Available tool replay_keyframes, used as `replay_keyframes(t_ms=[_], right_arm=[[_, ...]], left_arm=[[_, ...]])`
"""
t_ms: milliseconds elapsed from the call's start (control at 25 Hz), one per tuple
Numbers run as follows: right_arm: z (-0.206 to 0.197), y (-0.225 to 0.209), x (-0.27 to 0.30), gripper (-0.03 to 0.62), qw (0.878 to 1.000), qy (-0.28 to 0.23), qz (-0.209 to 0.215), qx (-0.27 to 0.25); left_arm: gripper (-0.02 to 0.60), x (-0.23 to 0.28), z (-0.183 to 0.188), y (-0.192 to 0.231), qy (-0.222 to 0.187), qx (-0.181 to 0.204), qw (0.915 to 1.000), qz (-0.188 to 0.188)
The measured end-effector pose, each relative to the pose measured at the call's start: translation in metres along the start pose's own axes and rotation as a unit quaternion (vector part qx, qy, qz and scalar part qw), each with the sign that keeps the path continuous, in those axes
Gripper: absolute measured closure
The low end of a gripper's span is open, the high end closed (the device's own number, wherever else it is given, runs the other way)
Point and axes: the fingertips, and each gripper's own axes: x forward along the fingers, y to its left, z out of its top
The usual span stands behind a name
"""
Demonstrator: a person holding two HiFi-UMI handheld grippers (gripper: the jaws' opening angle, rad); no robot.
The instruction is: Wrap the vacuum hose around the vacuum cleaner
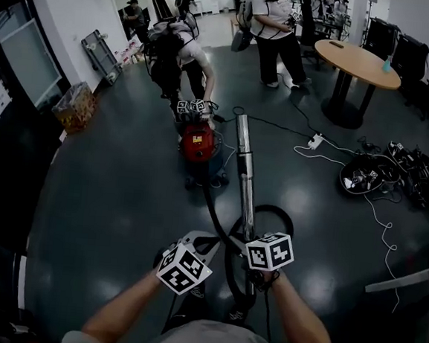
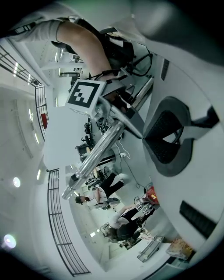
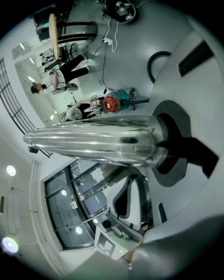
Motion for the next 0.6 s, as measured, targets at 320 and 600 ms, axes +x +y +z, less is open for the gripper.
replay_keyframes(t_ms=[320, 600], right_arm=[[0.001, 0.002, 0.023, 0.540, 0.993, 0.082, -0.032, -0.076], [0.018, -0.010, 0.059, 0.540, 0.982, 0.147, -0.054, -0.103]], left_arm=[[0.574, -0.007, 0.043, 0.046, -0.054, 0.156, 0.9858, 0.033], [0.534, -0.006, 0.055, 0.095, -0.090, 0.212, 0.9730, 0.001]])
